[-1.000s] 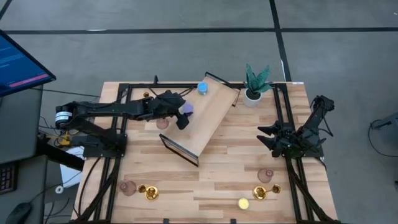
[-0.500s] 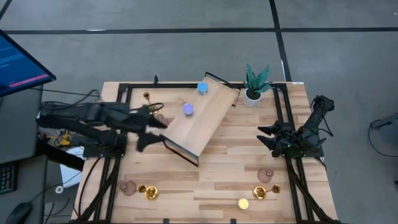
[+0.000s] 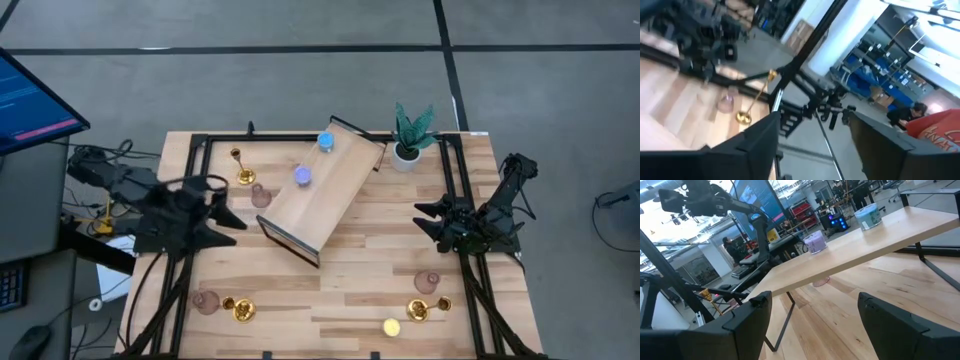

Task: Pick & Place candle stick holders
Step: Put the yellow candle on the shelf

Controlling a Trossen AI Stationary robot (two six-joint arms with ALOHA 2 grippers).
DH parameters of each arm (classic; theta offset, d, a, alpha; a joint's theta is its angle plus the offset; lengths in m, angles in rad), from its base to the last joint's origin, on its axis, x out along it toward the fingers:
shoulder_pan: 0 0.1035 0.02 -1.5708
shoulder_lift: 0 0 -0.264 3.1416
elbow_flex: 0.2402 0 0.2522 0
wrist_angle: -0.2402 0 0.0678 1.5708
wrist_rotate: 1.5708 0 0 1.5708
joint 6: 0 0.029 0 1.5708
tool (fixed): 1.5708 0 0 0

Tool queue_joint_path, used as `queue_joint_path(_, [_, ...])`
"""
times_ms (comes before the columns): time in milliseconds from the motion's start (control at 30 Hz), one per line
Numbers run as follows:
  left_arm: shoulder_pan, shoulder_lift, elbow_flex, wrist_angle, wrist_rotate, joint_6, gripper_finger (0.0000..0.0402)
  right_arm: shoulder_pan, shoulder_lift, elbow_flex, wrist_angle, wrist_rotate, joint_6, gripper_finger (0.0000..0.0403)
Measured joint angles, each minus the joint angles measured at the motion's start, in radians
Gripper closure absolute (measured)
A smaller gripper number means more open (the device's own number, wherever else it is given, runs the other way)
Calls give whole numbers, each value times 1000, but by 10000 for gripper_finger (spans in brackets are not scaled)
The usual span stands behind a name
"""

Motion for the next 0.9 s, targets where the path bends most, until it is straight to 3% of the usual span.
queue_joint_path(367, [-73, -89, 0, -31, -30, 99, 384, 0, 0, 0, 1, 0, 0, 117])
queue_joint_path(467, [-76, -115, 0, -97, -64, 123, 394, 0, 0, 0, 65, 0, 1, 117])
queue_joint_path(600, [-75, -145, -1, -163, -110, 121, 398, 0, 0, 0, 277, -5, 2, 117])
queue_joint_path(733, [-75, -175, -15, -174, -121, 121, 397, 0, -1, 7, 506, -19, 4, 117])
queue_joint_path(900, [-75, -212, -50, -175, -137, 118, 398, 0, -1, 69, 647, -41, -18, 117])
